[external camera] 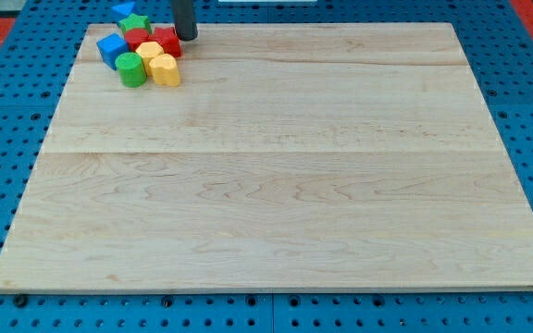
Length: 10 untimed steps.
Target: Separate the yellow blocks green circle from the group of blocks
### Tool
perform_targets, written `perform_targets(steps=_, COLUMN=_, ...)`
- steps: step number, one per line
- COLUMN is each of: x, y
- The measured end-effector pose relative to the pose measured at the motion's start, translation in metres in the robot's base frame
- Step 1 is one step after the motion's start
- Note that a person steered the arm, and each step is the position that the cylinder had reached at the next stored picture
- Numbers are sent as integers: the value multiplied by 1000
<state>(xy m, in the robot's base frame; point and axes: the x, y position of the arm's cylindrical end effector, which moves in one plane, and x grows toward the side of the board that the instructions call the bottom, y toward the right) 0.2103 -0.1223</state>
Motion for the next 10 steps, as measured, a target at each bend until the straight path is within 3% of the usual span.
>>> perform_targets(steps=2, x=14, y=4)
perform_targets(steps=3, x=47, y=16)
perform_targets(steps=4, x=111, y=33)
perform_targets(steps=5, x=160, y=-51)
perform_targets(steps=6, x=114, y=-113)
perform_targets(steps=7, x=77, y=-113)
perform_targets(steps=8, x=43, y=-63)
perform_targets(steps=9, x=44, y=14)
perform_targets(steps=10, x=102, y=27)
